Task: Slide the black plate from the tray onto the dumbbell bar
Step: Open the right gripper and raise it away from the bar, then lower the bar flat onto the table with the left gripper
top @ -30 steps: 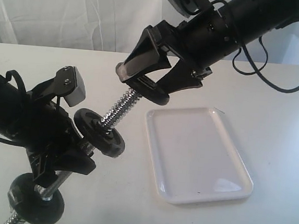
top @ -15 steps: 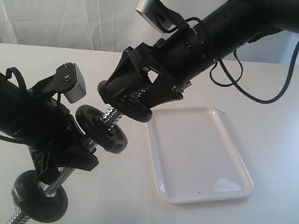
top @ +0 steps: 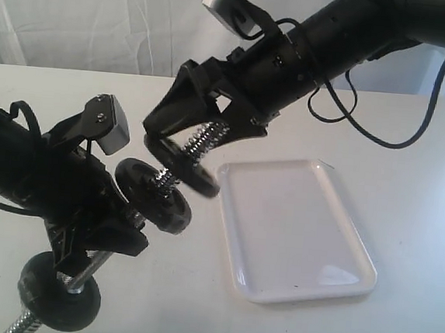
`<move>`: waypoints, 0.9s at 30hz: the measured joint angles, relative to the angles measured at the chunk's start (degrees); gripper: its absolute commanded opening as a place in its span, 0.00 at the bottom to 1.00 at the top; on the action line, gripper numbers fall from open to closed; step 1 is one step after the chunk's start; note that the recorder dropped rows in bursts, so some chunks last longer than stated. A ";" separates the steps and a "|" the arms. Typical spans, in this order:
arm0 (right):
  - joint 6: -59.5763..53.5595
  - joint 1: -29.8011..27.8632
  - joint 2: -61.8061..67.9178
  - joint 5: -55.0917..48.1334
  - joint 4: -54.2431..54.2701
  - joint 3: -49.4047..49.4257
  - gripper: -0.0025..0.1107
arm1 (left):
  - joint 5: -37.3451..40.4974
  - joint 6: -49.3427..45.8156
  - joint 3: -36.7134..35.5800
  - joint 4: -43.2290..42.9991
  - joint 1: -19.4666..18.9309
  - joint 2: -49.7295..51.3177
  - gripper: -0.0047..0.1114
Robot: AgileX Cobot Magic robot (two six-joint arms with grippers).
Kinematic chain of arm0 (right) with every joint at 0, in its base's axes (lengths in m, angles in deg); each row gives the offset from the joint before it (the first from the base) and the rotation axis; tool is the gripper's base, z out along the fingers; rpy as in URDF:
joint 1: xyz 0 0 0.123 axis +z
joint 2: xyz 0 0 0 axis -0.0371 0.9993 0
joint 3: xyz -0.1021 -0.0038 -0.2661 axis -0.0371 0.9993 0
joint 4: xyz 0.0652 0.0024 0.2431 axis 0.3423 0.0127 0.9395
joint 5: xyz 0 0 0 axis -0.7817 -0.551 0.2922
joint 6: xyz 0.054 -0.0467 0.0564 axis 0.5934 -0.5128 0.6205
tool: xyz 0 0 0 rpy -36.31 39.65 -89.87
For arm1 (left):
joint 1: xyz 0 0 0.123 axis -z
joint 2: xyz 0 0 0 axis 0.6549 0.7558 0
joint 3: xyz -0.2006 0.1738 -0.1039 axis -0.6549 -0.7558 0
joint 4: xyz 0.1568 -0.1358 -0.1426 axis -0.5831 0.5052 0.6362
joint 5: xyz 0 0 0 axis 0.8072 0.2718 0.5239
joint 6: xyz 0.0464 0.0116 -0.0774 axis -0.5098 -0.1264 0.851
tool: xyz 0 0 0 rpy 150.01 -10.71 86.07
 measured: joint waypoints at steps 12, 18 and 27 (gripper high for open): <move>0.00 0.00 -3.90 1.21 -7.51 -7.28 0.29 | 1.38 -2.05 -0.53 -2.64 0.50 0.10 0.04; 10.03 0.00 -9.43 4.68 -25.94 -9.13 0.02 | -1.73 1.02 -0.53 -2.64 0.59 0.10 0.04; 29.14 0.00 -10.83 5.71 -40.15 -9.13 0.02 | -13.59 17.98 -0.12 -4.50 0.36 1.32 0.04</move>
